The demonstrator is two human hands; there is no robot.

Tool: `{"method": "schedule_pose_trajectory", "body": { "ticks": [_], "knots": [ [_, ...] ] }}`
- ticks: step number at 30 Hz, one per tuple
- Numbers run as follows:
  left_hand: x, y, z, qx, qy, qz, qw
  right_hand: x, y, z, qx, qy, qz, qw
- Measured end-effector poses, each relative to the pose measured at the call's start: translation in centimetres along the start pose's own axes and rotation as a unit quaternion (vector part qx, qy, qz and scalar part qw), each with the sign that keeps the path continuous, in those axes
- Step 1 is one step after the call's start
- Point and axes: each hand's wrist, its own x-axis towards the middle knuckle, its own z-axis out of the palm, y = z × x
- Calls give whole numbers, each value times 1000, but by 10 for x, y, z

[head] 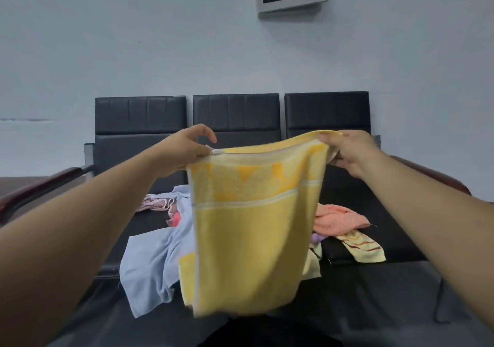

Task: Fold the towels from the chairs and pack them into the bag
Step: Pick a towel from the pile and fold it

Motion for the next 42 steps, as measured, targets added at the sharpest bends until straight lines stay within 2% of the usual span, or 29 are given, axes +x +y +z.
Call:
{"method": "schedule_pose_trajectory", "body": {
  "ticks": [2, 5, 9, 12, 13, 15, 19, 24, 27, 29, 34, 39, 42],
  "knots": [
    [4, -8, 2, 18, 21, 5, 1000, 1, 6, -1, -49, 27, 1, 998],
    [4, -13, 10, -34, -1, 0, 999, 0, 11, 6, -133, 45, -8, 990],
    [4, -16, 14, -59, -4, 20, 998, -3, 17, 19, -162, 5, -27, 986],
    [1, -18, 14, -215, -105, 2, 971, -4, 21, 24, -188, -4, -81, 979],
    [0, -19, 16, -237, -133, -3, 962, -6, 22, 27, -205, 0, -102, 973],
    [-1, -20, 22, -189, -145, 11, 971, -7, 24, 33, -228, 3, -122, 966],
    [-2, -11, 37, -14, -96, 58, 994, -10, 30, 47, -187, -46, -117, 974],
    [3, 2, 53, 96, -47, 79, 991, -24, 28, 70, -157, -174, -112, 966],
    [6, 6, 59, 134, -36, 93, 986, -37, 24, 80, -227, -244, -132, 933],
    [7, 6, 63, 144, -37, 97, 984, -40, 25, 83, -266, -226, -156, 924],
    [11, -2, 68, 73, -22, 109, 991, -40, 31, 83, -227, -184, -154, 944],
    [16, -31, 55, 138, -159, 43, 977, -33, 34, 77, -209, -132, -159, 956],
    [16, -49, 51, 160, -128, 19, 979, -27, 37, 68, -222, -111, -173, 953]
  ]
}}
